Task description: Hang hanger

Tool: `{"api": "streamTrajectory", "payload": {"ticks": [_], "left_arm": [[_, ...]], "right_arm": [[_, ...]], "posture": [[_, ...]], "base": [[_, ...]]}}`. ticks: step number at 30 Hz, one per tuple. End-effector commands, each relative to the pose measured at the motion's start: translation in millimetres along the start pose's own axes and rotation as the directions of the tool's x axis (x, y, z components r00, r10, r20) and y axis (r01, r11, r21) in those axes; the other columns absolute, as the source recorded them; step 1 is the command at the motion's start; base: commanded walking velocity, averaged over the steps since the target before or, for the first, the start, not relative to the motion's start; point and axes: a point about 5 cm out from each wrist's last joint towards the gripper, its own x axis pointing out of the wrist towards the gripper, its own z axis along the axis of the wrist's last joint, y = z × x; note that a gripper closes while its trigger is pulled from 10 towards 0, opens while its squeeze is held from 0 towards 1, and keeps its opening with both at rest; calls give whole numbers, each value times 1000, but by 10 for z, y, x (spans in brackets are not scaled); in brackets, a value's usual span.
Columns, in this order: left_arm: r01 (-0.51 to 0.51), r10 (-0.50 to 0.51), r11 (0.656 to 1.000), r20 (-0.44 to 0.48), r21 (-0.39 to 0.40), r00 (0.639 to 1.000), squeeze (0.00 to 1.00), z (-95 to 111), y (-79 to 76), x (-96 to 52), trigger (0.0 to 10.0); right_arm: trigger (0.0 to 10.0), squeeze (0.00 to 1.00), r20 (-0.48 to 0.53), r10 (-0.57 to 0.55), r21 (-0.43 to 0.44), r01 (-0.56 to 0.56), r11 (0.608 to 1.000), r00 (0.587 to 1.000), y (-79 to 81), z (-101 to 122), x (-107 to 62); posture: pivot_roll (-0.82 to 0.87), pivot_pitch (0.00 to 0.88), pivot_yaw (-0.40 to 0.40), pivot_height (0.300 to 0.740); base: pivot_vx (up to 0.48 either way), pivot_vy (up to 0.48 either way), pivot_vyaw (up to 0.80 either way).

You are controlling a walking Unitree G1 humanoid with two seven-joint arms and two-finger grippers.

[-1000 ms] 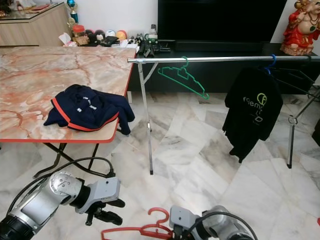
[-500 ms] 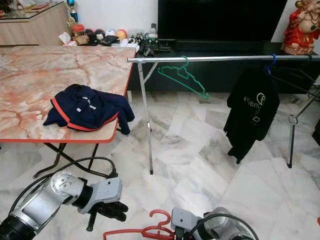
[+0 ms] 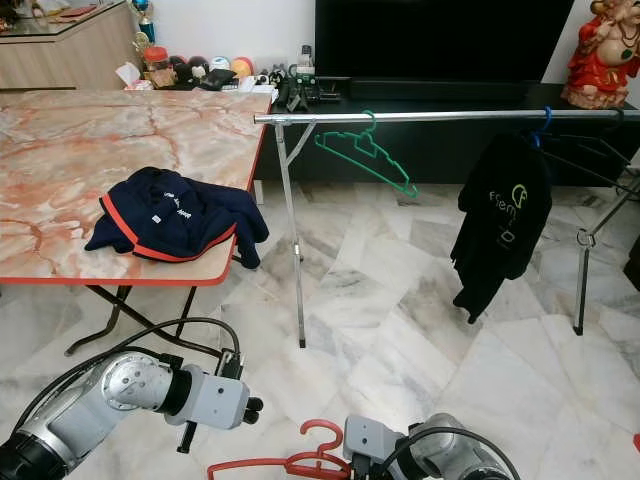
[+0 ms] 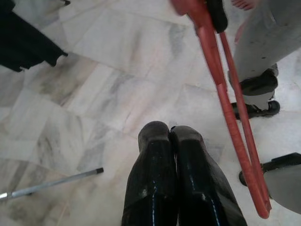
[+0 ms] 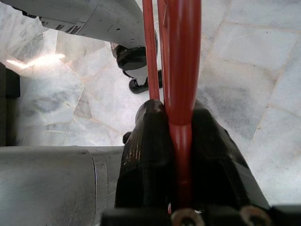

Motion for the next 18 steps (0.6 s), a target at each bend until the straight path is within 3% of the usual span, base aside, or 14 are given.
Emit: {"api": "streamTrajectory", "payload": {"ticks": [1,10,13,18], "left_arm": [[47,-46,999,-23,25,999,0,-17,-63,-12,0],[70,-64,992,-60,104,996,0,-69,-99,-12,0],[33,-25,983,-47,182,999,0,-71,-67,2,0],[-41,41,968,5,247,999,0,-24,3,19,0]], "right_arm": [[0,0,1,-9,-7,9,1000,1000,-32,11,-41],[0,0,-2,-14,-8,14,1000,1000,-37,12,-41],[0,0,-8,-16,-6,16,1000,1000,-35,1,-40],[0,0,-16,-21,-4,21,1000,1000,-30,-19,-41]], "posture": [[73,55,-43,740],[73,52,-44,740],[73,51,-45,740],[72,51,-46,740]], "base": [[0,0,0],[0,0,0],[0,0,0],[0,0,0]]}}
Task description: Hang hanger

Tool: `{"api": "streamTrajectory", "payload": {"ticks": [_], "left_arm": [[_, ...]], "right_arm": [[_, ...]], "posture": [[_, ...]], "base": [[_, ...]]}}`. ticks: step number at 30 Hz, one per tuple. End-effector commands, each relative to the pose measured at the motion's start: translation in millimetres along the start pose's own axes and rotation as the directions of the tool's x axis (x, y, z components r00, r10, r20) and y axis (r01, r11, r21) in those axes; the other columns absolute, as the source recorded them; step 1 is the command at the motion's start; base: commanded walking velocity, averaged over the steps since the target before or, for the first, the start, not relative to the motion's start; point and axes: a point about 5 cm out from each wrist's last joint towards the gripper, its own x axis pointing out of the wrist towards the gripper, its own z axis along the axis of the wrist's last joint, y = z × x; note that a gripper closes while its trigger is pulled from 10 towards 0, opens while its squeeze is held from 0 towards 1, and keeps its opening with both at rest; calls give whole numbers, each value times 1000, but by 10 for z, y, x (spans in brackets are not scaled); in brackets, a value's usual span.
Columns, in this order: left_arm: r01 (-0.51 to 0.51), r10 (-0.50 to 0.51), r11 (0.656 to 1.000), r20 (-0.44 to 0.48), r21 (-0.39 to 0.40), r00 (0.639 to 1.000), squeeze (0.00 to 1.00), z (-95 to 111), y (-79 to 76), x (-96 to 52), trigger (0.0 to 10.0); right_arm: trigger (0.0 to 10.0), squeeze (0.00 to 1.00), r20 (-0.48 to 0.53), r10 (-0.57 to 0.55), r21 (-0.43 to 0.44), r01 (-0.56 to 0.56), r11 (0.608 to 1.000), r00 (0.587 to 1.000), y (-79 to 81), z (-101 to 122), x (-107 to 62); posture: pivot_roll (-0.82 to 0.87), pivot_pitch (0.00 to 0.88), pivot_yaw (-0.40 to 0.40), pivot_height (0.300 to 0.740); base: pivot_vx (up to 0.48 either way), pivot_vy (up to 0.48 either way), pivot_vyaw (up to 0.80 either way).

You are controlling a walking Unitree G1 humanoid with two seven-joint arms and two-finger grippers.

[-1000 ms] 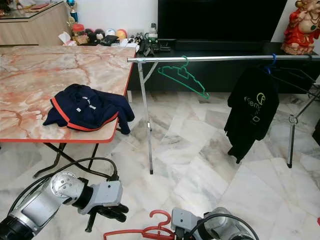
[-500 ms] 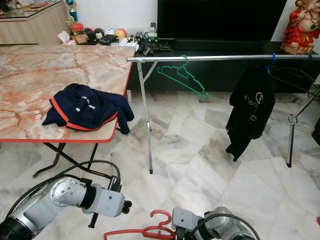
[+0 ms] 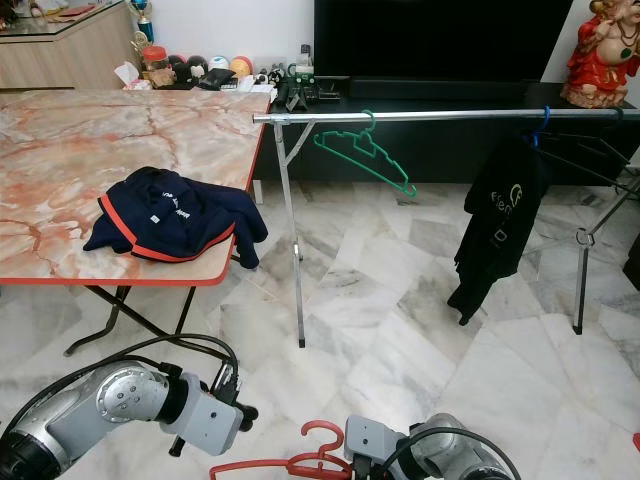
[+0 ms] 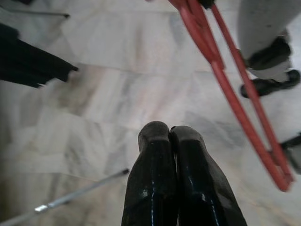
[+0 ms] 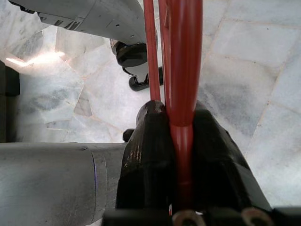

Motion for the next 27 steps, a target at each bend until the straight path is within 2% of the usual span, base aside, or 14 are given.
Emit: {"api": "streamTrajectory", "payload": {"ticks": [1,3,11,16,17,19,27], "left_arm": [[-13,13,999,4,34,1000,0,5,27,7,0],[-56,53,995,33,85,998,0,29,64,24,0],[-71,64,993,76,92,995,0,11,13,53,0],[-108,94,979,86,171,992,0,26,31,60,0],[-138,120,970,96,202,988,0,36,59,60,0],[-164,145,962,101,218,984,0,37,90,57,0],[-152,132,961,100,230,986,0,17,74,73,0]], "right_arm": [[0,0,0,-15,-7,15,1000,1000,-29,6,-35],[0,0,-3,-18,-6,18,1000,1000,-30,-2,-38],[0,0,-8,-17,-7,17,1000,1000,-31,-12,-48],[0,0,-7,-16,-7,16,1000,1000,-36,-12,-59],[0,0,-7,-15,-8,15,1000,1000,-37,-12,-62],[0,0,-8,-13,-8,13,1000,1000,-38,-11,-64],[0,0,-10,-14,-8,14,1000,1000,-38,-12,-63]], "posture": [[72,51,-46,740],[73,51,-46,740],[71,51,-48,740],[71,53,-49,740],[71,55,-50,740],[72,55,-50,740],[70,54,-51,740]], "base": [[0,0,0],[0,0,0],[0,0,0],[0,0,0],[0,0,0],[0,0,0],[0,0,0]]}}
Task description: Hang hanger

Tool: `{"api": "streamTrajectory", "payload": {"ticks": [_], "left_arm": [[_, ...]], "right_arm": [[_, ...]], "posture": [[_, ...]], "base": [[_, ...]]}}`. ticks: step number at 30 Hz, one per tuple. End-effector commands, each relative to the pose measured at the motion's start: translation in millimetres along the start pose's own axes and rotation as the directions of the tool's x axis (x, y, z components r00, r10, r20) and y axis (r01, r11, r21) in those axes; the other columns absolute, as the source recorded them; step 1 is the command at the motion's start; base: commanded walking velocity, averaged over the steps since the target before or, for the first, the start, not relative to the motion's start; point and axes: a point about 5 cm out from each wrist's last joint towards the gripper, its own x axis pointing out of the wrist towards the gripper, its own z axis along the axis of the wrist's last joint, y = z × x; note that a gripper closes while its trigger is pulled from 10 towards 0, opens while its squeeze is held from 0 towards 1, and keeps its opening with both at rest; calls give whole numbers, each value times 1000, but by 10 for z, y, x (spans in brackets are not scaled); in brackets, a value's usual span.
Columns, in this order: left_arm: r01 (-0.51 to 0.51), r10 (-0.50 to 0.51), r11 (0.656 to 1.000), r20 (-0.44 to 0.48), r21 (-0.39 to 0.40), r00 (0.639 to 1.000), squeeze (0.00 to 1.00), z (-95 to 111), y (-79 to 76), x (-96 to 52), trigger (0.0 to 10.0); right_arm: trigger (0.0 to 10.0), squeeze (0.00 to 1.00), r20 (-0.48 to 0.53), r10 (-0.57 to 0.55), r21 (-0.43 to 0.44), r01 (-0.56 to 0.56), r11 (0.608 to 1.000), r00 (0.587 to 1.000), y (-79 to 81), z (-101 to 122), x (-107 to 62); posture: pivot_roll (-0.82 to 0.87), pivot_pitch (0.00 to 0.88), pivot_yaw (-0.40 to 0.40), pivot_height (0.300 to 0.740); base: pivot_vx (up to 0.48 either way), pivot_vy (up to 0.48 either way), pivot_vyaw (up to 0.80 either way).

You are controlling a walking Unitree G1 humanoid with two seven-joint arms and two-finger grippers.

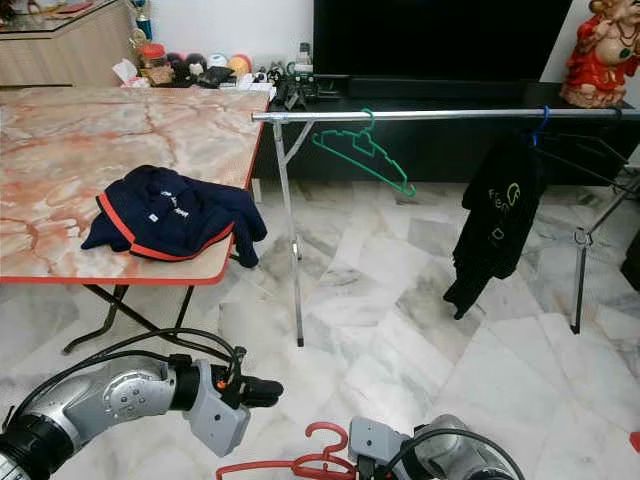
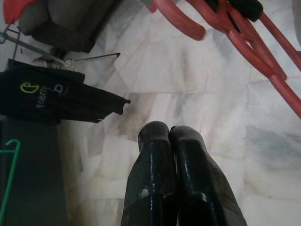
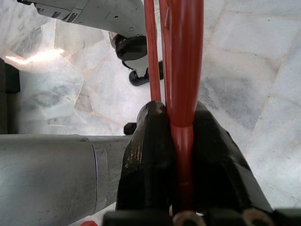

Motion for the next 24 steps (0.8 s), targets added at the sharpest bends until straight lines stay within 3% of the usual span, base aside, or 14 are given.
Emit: {"api": "streamTrajectory", "payload": {"ticks": [1,11,13,22,24], "left_arm": [[26,-26,999,-3,20,1000,0,-15,-38,8,0],[1,-1,999,1,47,1000,0,-25,-41,20,0],[-52,51,994,16,91,999,0,-10,25,29,0],[-59,58,994,17,87,998,0,-21,20,44,0],[-58,58,997,0,56,998,0,-46,-12,47,0]], "right_arm": [[0,0,4,-9,-16,9,1000,1000,-32,27,-31],[0,0,-6,-15,-12,15,1000,1000,-26,3,-28],[0,0,-8,-16,-11,16,1000,1000,-25,-2,-30],[0,0,-4,-12,-14,12,1000,1000,-29,2,-41],[0,0,-1,-16,-14,16,1000,1000,-33,4,-44]], "posture": [[70,54,-51,740],[69,56,-53,740],[71,57,-53,740],[69,57,-54,740],[70,56,-54,740]], "base": [[0,0,0],[0,0,0],[0,0,0],[0,0,0],[0,0,0]]}}
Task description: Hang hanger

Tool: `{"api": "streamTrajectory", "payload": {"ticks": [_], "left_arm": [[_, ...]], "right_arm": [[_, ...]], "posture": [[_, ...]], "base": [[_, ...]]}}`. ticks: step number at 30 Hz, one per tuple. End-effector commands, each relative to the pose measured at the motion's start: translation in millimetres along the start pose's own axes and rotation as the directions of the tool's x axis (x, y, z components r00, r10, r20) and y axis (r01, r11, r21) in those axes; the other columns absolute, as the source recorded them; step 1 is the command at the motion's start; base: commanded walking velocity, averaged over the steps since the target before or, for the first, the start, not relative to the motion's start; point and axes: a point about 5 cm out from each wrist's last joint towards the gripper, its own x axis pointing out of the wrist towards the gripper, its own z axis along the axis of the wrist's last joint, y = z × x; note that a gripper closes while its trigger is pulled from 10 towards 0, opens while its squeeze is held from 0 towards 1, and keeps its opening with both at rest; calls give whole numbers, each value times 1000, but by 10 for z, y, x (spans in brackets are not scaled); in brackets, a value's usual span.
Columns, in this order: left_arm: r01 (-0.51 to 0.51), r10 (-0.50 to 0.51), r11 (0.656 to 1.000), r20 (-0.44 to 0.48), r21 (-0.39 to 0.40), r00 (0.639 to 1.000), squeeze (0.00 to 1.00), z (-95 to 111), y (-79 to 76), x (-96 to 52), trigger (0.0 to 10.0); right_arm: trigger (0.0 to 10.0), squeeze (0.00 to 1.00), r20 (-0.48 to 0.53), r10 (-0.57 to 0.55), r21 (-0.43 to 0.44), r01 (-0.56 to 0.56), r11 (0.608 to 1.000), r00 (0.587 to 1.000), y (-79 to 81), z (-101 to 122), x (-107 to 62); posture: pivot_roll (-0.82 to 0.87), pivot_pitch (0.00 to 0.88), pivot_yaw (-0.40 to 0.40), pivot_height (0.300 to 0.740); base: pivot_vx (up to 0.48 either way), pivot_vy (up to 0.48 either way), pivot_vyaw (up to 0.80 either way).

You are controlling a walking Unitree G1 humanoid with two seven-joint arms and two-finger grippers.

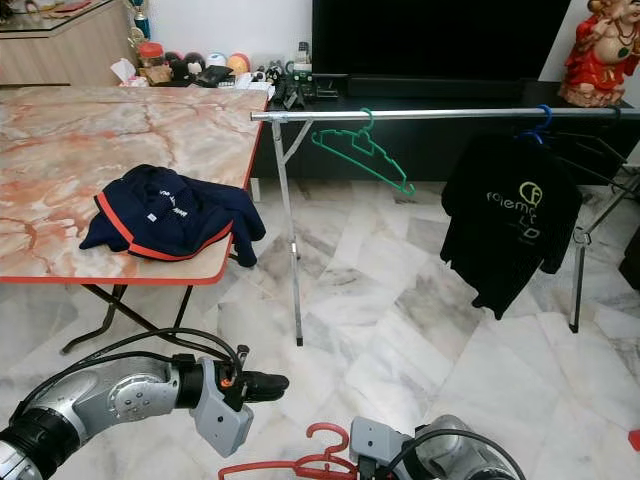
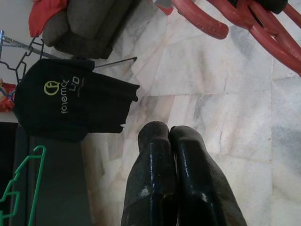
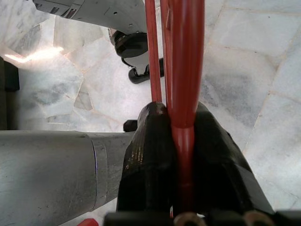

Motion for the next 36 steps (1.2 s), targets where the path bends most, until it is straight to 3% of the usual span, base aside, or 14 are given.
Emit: {"api": "streamTrajectory", "payload": {"ticks": [1,4,5,7,12,16,17,19,23,25,26,28,31,36], "left_arm": [[15,-15,1000,-21,-27,1000,0,-36,-53,-7,0],[-79,58,979,-115,-189,992,0,-149,-143,-11,1216],[-216,110,902,-285,-375,952,0,-329,-287,-48,10000],[-266,110,858,-349,-439,931,0,-397,-381,-81,10000],[-524,-108,541,-673,-658,732,0,-618,-1202,-448,10000],[-800,-300,229,-822,-555,484,0,-562,-1807,-854,10000],[-800,-300,229,-822,-555,484,0,-562,-1807,-854,10000],[-915,-417,85,-848,-394,326,0,-425,-2145,-1093,10000],[-951,-478,-15,-833,-308,278,0,-270,-2361,-1157,10000],[-944,-524,-79,-792,-321,313,0,-86,-2538,-1068,10000],[-937,-573,-109,-749,-331,332,0,59,-2668,-998,10000],[-937,-595,-107,-733,-333,329,0,99,-2706,-986,10000],[-936,-615,-148,-711,-320,340,0,173,-2755,-914,10000],[-925,-587,-176,-719,-336,373,0,138,-2686,-797,10000]], "right_arm": [[0,0,11,-13,-12,13,1000,1000,-32,21,-36],[0,0,31,-38,9,38,999,999,-43,22,-41],[0,0,48,-51,32,49,998,998,-43,16,-39],[0,0,52,-56,40,54,998,997,-42,12,-37],[0,0,96,-131,119,119,986,987,-43,-31,-30],[0,0,173,-331,303,270,914,928,-86,-112,-69],[0,0,173,-331,303,270,914,928,-86,-112,-69],[0,0,163,-498,445,387,808,852,-126,-191,-99],[0,0,102,-658,579,493,649,746,-183,-234,-111],[0,0,-67,-853,793,547,269,517,-287,-322,-217],[0,0,-239,-894,871,491,-24,380,-295,-426,-275],[0,0,-277,-893,878,472,-85,354,-288,-453,-285],[10000,0,-290,-902,905,399,-150,321,-317,-384,-274],[10000,0,-254,-922,911,392,-128,291,-388,-220,-277]], "posture": [[70,56,-54,740],[66,57,-51,740],[59,62,-49,740],[58,64,-50,740],[53,71,-45,740],[51,74,-36,740],[51,74,-36,740],[44,73,-34,740],[34,72,-32,740],[38,67,-30,740],[32,60,-29,740],[32,60,-29,740],[24,48,-23,740],[23,16,-24,740]], "base": [[0,0,0],[0,0,0],[0,0,0],[0,0,0],[0,0,0],[0,0,0],[0,0,0],[0,0,0],[0,0,0],[0,0,0],[0,0,0],[0,0,0],[0,0,0],[62,0,0]]}}
